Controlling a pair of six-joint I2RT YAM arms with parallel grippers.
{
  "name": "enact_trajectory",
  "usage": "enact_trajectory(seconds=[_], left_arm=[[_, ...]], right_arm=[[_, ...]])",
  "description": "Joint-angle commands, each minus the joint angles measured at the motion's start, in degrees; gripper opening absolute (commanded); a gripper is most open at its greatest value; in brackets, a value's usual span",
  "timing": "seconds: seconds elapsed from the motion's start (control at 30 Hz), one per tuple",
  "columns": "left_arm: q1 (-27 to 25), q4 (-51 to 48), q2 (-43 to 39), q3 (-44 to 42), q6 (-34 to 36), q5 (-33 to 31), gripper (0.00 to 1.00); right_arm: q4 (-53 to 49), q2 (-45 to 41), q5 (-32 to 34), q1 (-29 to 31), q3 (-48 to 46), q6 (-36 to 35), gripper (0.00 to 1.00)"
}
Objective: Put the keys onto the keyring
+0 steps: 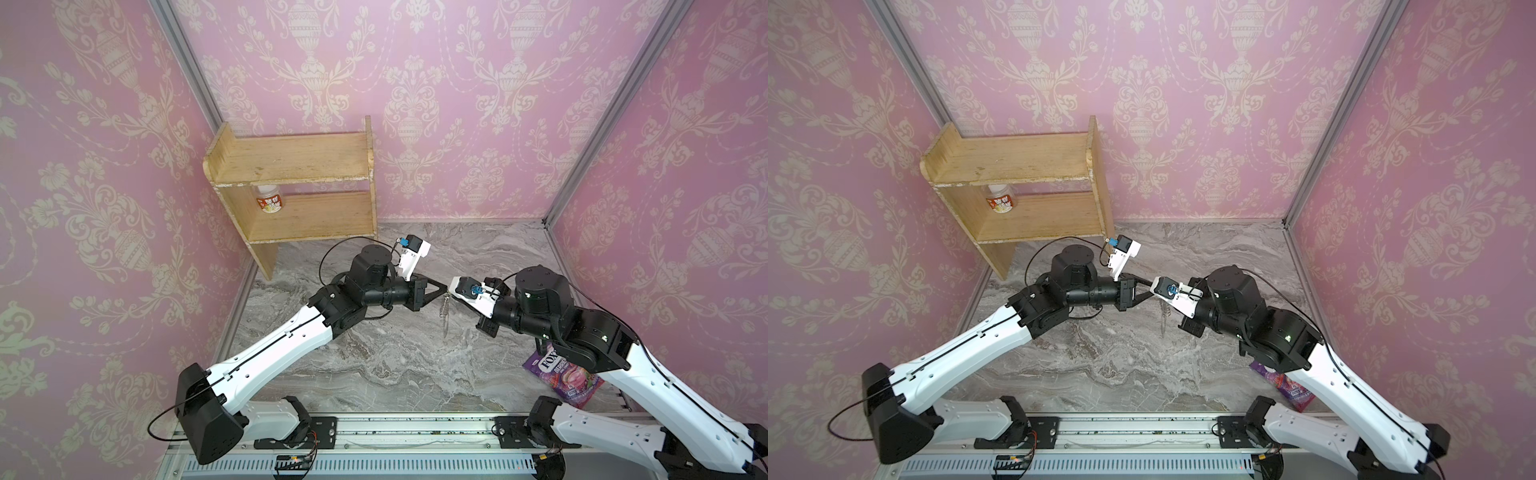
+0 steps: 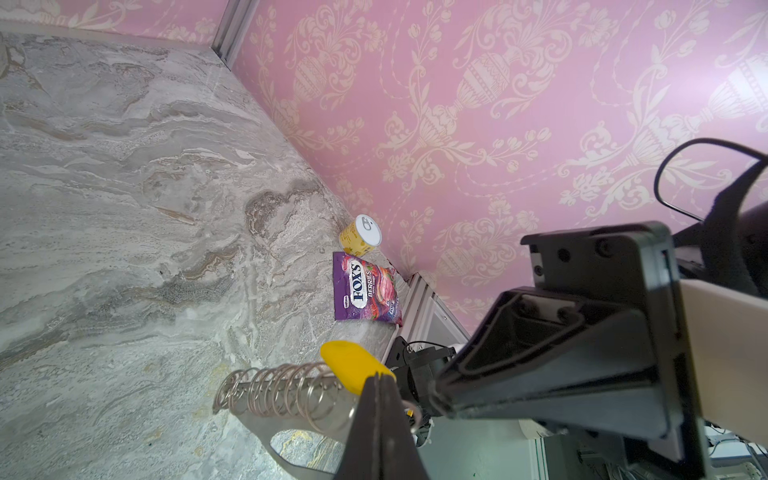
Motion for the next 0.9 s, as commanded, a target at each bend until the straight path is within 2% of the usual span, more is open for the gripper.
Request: enact_trajectory(seconds=[0.0, 0.17, 0.33, 0.37, 0.43, 0.5, 0.67, 0.87], left_arm=[[0.66, 1.77, -0.32, -2.14, -2.19, -0.98, 0.00], [0.68, 5.59, 0.11, -3.89, -5.19, 0.33, 0.00], [0.72, 2.85, -1.22, -2.32, -3.08, -1.51, 0.00], [0.73, 2.73, -1.26, -2.18, -2.99, -1.59, 0.00], [0.70, 2.55, -1.28, -1.94, -3.44, -1.47, 0.00], [0.82, 2.64, -1.09, -1.66, -3.96, -0.73, 0.00], [1.31, 2.56, -1.49, -1.39, -4.81, -0.31, 0.00], [1.66, 2.71, -2.05, -1.13, -4.90, -0.15, 0.00]], right_arm=[[5.31, -3.20, 1.26, -0.19, -1.63, 3.33, 0.00], [6.96, -4.33, 0.90, -1.15, -3.90, 5.15, 0.00], [4.13, -2.34, -0.50, -1.87, -3.60, 5.99, 0.00], [3.51, -1.85, -1.73, -1.88, -3.71, 5.90, 0.06], [1.81, -0.63, -4.35, -1.88, -3.50, 5.76, 0.32], [0.29, 0.48, -7.10, -1.86, -2.97, 5.38, 0.36], [-2.81, 1.90, -10.67, -1.86, -2.74, 4.40, 0.32], [-3.16, 3.30, -11.43, -1.87, -2.74, 5.46, 0.22]])
